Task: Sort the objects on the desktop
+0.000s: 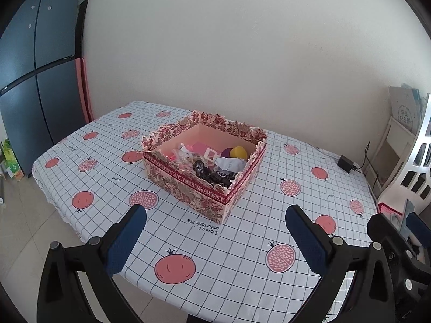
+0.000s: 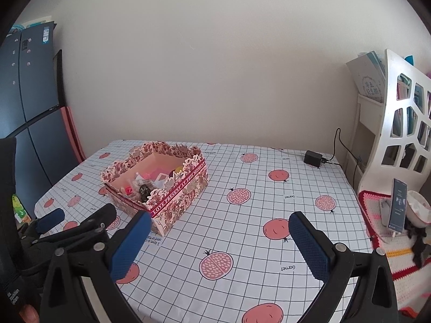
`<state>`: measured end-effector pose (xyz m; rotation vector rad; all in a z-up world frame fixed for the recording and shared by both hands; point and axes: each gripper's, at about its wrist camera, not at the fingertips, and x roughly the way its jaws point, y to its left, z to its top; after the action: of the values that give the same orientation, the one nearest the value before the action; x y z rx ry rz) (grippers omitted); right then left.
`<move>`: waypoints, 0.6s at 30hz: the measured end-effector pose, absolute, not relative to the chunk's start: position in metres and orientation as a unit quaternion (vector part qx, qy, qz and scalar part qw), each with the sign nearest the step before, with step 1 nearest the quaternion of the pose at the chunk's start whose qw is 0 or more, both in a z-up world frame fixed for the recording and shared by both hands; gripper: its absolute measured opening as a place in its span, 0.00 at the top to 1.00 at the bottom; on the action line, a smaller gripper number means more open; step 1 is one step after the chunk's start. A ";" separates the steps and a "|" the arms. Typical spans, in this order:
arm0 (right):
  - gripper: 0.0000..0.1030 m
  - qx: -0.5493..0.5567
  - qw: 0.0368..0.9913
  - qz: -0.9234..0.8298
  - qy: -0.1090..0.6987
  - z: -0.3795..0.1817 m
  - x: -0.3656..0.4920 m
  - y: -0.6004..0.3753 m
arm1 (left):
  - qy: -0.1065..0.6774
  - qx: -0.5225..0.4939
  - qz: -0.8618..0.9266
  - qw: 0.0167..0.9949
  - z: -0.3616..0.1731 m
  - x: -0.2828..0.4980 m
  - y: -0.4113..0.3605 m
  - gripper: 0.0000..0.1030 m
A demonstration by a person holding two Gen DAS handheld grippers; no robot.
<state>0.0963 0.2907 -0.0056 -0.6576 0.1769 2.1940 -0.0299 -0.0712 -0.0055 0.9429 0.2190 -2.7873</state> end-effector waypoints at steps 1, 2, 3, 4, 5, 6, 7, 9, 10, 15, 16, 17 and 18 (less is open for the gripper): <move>0.00 -0.259 0.410 0.872 0.070 -0.005 0.097 0.290 | 0.070 0.318 -0.940 0.099 -0.006 -0.030 -0.070 0.00; 0.00 -0.259 0.410 0.872 0.068 -0.005 0.097 0.290 | 0.069 0.318 -0.940 0.099 -0.006 -0.029 -0.070 0.00; 0.00 -0.259 0.408 0.873 0.068 -0.005 0.097 0.290 | 0.071 0.318 -0.940 0.098 -0.005 -0.029 -0.071 0.00; 0.00 -0.260 0.408 0.872 0.069 -0.005 0.097 0.291 | 0.073 0.318 -0.940 0.096 -0.006 -0.029 -0.070 0.00; 0.00 -0.262 0.409 0.871 0.070 -0.006 0.097 0.291 | 0.075 0.318 -0.940 0.096 -0.005 -0.029 -0.071 0.00; 0.00 -0.265 0.409 0.871 0.071 -0.007 0.097 0.292 | 0.076 0.318 -0.940 0.098 -0.005 -0.029 -0.072 0.00; 0.00 -0.267 0.408 0.870 0.072 -0.007 0.096 0.292 | 0.075 0.319 -0.940 0.099 -0.006 -0.030 -0.072 0.00; 0.00 -0.270 0.410 0.868 0.073 -0.009 0.096 0.292 | 0.075 0.323 -0.938 0.100 -0.007 -0.030 -0.073 0.00; 0.00 -0.272 0.410 0.868 0.072 -0.009 0.095 0.293 | 0.076 0.325 -0.937 0.100 -0.008 -0.030 -0.073 0.00; 0.00 -0.284 0.414 0.861 0.078 -0.014 0.093 0.297 | 0.071 0.336 -0.933 0.107 -0.012 -0.032 -0.072 0.00; 0.00 -0.288 0.415 0.860 0.080 -0.015 0.093 0.298 | 0.069 0.340 -0.932 0.108 -0.013 -0.034 -0.072 0.00; 0.00 -0.291 0.415 0.858 0.083 -0.016 0.093 0.299 | 0.068 0.343 -0.931 0.108 -0.014 -0.035 -0.072 0.00; 0.00 -0.293 0.416 0.857 0.084 -0.017 0.093 0.299 | 0.068 0.344 -0.930 0.109 -0.015 -0.035 -0.072 0.00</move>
<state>0.0926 0.2989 -0.0173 -0.7351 0.2111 2.1518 -0.0352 -0.0717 -0.0148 1.0120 0.1989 -2.7350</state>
